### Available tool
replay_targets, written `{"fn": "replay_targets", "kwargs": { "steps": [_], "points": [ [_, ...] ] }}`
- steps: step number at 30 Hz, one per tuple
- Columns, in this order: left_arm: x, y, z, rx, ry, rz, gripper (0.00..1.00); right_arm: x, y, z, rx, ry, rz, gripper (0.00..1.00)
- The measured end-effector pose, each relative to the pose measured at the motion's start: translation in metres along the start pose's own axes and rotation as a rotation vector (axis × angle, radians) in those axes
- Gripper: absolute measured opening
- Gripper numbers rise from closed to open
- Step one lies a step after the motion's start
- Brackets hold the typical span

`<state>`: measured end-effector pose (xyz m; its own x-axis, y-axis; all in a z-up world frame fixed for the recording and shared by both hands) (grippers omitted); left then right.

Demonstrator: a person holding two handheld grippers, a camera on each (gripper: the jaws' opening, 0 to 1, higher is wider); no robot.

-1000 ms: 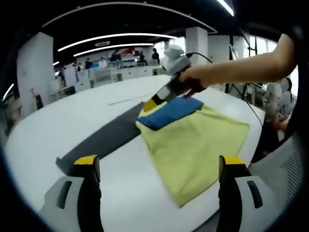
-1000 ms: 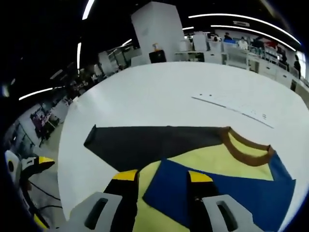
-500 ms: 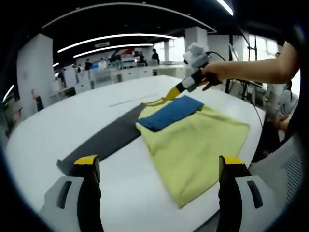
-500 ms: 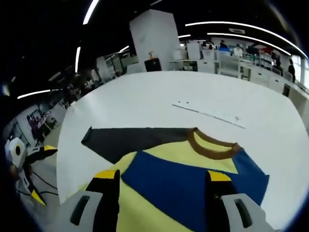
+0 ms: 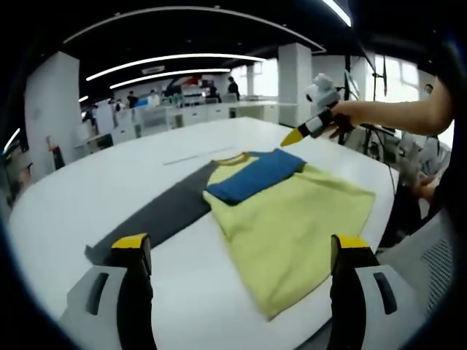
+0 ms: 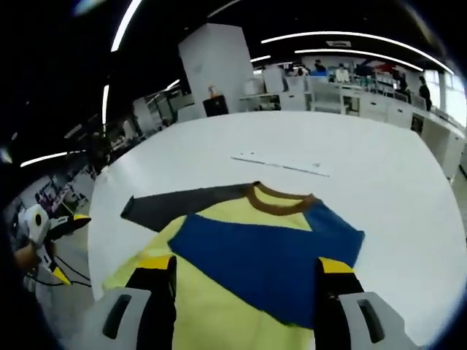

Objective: Fold the garment on the visible template until the final outline fits inside the template.

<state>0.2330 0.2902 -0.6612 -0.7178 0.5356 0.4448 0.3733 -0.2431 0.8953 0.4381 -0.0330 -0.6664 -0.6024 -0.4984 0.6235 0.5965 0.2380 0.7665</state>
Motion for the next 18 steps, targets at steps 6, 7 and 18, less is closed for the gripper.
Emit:
{"fn": "replay_targets", "kwargs": {
  "steps": [6,7,18],
  "points": [
    [-0.002,0.001,0.000,-0.009,-0.006,0.004,0.99,0.017,-0.013,-0.024,-0.021,-0.049,-0.011,0.63],
    [-0.002,0.002,-0.001,-0.010,-0.007,0.006,0.99,0.019,-0.015,-0.026,-0.022,-0.054,-0.012,0.60],
    [-0.005,0.002,-0.004,-0.018,-0.018,0.015,0.99,0.030,-0.045,-0.058,-0.021,-0.142,0.010,0.29]
  ]
}}
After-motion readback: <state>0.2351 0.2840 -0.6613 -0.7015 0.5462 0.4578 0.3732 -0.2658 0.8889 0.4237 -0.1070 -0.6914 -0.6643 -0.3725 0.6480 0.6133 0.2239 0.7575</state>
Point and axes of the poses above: the point that each gripper's makers call its tool centre point, and the gripper's own axes: x roughly backward along the fingers, z roughly to its left, y roughly out of its top, the point moved 8 cm from there along x, roughly backward along the fingers, and after that the axes turned 7 degrees about -y, right-handed, at the moved point
